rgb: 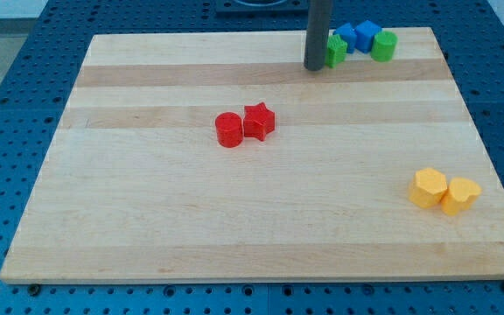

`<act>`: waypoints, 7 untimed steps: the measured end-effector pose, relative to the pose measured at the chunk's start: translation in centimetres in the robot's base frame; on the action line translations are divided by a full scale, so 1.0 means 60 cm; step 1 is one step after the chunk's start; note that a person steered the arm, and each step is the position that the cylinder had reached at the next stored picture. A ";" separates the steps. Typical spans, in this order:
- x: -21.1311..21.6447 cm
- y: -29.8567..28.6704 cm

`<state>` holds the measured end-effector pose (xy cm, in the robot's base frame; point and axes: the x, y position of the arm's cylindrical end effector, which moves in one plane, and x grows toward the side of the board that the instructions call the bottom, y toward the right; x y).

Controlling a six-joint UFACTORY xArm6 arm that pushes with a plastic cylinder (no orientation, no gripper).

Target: Adjust the green star below the blue triangle

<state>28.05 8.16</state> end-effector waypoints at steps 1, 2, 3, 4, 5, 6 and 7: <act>-0.011 -0.067; -0.035 -0.070; -0.035 -0.052; -0.035 -0.021; -0.035 0.006; -0.035 0.028; -0.030 0.035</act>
<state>26.23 10.24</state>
